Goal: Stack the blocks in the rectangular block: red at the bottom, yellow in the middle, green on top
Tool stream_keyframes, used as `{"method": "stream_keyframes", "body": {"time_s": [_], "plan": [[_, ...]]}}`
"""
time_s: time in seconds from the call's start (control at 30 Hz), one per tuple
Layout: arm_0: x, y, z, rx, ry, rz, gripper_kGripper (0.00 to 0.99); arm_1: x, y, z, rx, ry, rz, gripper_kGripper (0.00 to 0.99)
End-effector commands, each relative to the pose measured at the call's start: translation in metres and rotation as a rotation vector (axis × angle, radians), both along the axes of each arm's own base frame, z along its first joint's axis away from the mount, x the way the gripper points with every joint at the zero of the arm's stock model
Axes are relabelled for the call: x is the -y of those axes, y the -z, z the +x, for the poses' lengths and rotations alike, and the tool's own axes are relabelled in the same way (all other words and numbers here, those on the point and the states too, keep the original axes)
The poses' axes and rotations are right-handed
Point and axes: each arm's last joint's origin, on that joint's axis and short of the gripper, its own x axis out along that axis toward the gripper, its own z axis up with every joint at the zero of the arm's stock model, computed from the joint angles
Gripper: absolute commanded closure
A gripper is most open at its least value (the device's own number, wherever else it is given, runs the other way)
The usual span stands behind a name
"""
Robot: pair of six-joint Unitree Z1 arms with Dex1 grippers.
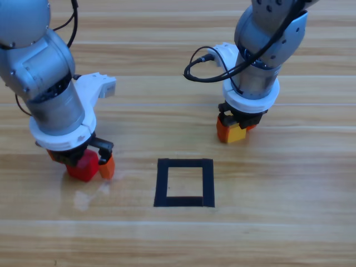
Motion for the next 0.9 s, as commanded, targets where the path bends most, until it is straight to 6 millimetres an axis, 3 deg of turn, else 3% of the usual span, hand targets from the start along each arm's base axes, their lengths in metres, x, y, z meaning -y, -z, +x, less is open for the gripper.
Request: {"method": "stream_keyframes", "body": {"time_s": [0.03, 0.17, 0.4, 0.57, 0.77, 0.9], "plan": [[-0.005, 0.010, 0.005, -0.024, -0.032, 0.003, 0.001, 0.012, 0.040, 0.010, -0.084, 0.019, -0.068, 0.637], [-0.005, 0.011, 0.006, -0.027, -0.030, -0.001, 0.039, 0.015, 0.035, 0.007, -0.080, 0.023, -0.074, 0.651], [-0.007, 0.021, 0.007, -0.046, -0.029, 0.016, 0.312, 0.026, 0.003, -0.005, -0.049, 0.065, -0.059, 0.653], [-0.008, 0.022, 0.008, -0.039, -0.028, 0.033, 0.777, 0.038, -0.027, -0.019, -0.029, 0.082, -0.031, 0.653], [-0.010, 0.007, 0.003, -0.004, -0.060, 0.007, 0.795, 0.050, -0.058, -0.034, 0.001, 0.092, 0.004, 0.651], [-0.013, -0.019, -0.006, 0.055, -0.163, -0.034, 0.890, 0.055, -0.069, -0.040, 0.007, 0.092, 0.022, 0.651]]}}
